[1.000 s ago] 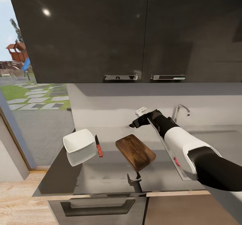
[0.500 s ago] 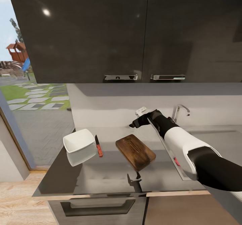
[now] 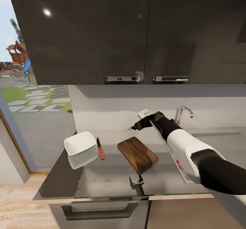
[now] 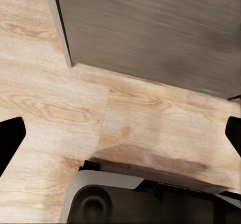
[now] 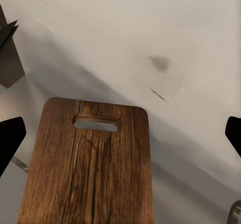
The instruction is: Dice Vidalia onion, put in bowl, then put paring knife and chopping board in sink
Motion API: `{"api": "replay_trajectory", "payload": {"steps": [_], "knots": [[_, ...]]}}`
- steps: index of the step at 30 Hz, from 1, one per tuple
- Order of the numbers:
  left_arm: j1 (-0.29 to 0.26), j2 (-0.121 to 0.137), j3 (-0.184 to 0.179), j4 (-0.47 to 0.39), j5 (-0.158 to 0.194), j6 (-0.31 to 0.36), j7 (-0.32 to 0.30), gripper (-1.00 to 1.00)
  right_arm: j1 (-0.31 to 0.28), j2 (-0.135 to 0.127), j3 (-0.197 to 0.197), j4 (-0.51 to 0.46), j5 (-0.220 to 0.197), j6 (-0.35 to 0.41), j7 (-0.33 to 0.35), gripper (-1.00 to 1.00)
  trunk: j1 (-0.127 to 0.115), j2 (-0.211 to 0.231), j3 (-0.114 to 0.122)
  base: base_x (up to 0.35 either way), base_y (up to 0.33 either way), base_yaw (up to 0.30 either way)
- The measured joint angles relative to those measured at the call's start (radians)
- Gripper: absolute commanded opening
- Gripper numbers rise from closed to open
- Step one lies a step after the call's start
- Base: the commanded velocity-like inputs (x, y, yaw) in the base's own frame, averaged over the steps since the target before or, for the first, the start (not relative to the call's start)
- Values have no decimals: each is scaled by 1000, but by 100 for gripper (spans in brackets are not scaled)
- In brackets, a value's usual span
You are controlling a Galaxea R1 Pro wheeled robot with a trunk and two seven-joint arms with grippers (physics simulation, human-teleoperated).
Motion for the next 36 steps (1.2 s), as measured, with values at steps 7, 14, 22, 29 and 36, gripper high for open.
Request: {"api": "replay_trajectory", "payload": {"steps": [7,14,22,29,36], "knots": [[0,1,0,22,0,1,-1,100,0,0,0,-2,0,0,1,100,0,0,0,0,0,0],[0,2,0,26,-1,1,-1,100,0,0,0,-3,-1,0,2,100,0,0,0,0,0,0],[0,3,-1,48,-3,2,-1,100,0,-4,-1,-3,-1,1,3,100,0,0,0,0,0,0],[0,3,-16,60,-9,4,-1,100,0,-9,-1,0,-2,1,4,100,0,0,0,0,0,0],[0,4,-29,71,-10,5,-1,100,0,-11,-2,0,-1,1,2,100,0,0,0,0,0,0]]}}
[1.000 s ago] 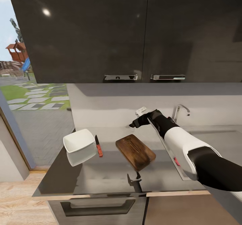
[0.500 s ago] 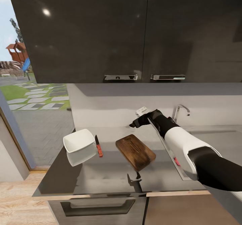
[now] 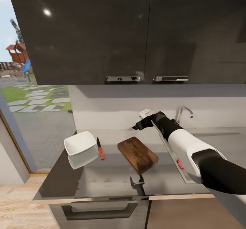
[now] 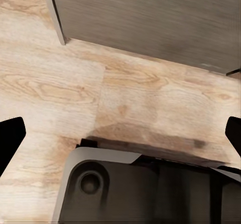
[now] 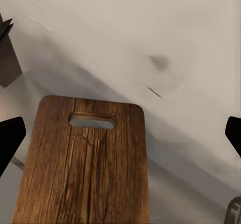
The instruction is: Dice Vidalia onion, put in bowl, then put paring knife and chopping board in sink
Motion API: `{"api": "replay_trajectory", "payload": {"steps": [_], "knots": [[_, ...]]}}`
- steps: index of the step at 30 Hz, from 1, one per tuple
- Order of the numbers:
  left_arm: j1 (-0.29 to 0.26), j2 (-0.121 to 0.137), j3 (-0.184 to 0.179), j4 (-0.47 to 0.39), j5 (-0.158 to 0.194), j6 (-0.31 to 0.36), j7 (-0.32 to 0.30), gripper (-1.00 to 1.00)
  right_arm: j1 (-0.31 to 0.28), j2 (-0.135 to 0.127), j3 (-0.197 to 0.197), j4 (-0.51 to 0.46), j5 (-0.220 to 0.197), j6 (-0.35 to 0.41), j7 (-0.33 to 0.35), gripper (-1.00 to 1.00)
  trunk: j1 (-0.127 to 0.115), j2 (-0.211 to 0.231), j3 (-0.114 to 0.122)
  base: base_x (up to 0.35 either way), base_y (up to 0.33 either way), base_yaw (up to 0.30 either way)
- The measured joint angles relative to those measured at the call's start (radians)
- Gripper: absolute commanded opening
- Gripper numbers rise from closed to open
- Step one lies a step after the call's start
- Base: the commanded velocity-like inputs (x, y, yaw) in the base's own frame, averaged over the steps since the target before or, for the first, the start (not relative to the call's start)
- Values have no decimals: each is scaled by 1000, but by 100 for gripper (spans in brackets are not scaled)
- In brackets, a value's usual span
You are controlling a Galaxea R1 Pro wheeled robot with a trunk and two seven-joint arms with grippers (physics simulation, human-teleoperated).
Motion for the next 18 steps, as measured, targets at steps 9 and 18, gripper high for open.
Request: {"api": "replay_trajectory", "payload": {"steps": [9,18], "knots": [[0,1,-2,15,0,0,0,100,0,-1,1,17,2,0,-1,100,0,0,-10,0,0,0],[0,0,-4,25,0,0,0,100,0,-1,0,37,2,0,-1,100,0,0,-24,0,0,0]]}}
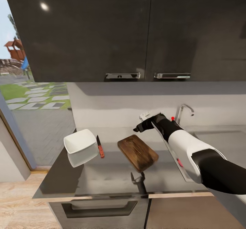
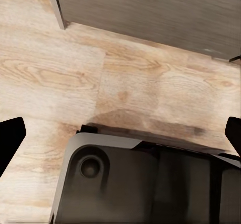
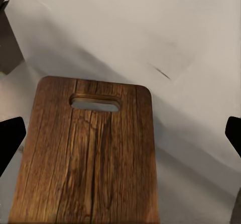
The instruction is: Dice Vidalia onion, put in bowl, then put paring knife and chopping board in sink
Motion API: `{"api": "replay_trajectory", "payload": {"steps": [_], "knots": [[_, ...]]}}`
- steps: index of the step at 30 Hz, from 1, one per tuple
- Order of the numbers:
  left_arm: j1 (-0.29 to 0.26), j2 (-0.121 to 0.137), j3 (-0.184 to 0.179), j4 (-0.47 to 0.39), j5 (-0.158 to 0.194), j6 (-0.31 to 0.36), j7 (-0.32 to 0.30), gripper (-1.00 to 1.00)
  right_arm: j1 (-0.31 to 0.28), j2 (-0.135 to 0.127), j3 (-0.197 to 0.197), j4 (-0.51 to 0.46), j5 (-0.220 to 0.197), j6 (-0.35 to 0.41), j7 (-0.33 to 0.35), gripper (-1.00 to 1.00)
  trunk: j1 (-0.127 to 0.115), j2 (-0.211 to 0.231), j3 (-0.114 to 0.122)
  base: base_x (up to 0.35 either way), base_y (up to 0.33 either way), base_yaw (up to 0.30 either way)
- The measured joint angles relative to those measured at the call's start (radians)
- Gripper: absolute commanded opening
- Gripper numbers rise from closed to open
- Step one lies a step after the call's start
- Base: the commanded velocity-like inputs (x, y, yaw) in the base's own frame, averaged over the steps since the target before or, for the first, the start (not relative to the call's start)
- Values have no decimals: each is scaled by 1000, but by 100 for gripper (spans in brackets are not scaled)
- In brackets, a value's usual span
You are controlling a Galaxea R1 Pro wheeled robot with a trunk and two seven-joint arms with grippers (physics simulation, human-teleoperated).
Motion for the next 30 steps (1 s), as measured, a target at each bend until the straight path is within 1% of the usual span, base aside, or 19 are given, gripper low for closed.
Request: {"api": "replay_trajectory", "payload": {"steps": [12,19,29,30], "knots": [[0,0,0,26,0,0,0,100,1,0,-1,7,0,0,1,100,0,0,-19,3,0,0],[0,0,1,42,0,-2,-1,100,1,0,0,7,0,-1,3,100,0,0,-31,102,0,0],[0,0,1,53,2,1,-1,100,1,0,0,7,-1,0,3,100,0,0,-47,13,0,0],[0,0,1,55,1,0,-1,100,1,1,0,7,-2,0,3,100,-4,7,-45,1,0,0]]}}
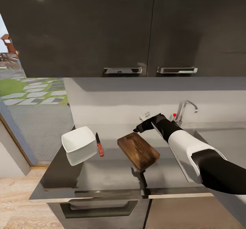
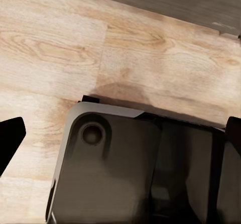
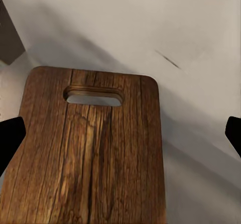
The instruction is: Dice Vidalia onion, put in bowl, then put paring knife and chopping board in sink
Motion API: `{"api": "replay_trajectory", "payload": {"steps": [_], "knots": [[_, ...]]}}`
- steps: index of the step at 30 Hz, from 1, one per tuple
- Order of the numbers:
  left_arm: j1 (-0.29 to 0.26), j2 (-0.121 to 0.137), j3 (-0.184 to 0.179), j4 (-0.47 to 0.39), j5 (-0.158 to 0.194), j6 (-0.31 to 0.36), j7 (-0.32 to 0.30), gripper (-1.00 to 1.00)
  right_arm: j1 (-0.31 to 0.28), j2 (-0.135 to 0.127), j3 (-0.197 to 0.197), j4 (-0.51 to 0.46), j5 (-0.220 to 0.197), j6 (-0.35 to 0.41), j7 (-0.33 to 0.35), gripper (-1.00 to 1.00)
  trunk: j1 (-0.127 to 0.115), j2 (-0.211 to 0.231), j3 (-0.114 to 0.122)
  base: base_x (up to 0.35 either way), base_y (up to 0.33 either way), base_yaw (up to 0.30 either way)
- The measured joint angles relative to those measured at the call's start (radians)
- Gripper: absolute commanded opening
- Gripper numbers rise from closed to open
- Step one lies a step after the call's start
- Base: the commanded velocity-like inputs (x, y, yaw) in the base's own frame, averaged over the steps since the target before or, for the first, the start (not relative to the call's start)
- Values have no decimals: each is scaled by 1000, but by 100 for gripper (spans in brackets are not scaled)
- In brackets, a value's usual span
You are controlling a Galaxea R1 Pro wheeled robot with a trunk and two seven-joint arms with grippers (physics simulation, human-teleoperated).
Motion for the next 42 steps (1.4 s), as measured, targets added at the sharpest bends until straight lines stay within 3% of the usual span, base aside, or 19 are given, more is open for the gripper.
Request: {"api": "replay_trajectory", "payload": {"steps": [10,42], "knots": [[0,-1,-15,4,-1,-2,0,100,0,0,0,0,-1,0,1,100,-38,70,15,0,0,0],[0,-4,-50,5,-1,-3,-1,100,0,0,0,2,-4,-44,5,100,-38,71,-36,0,0,0]]}}
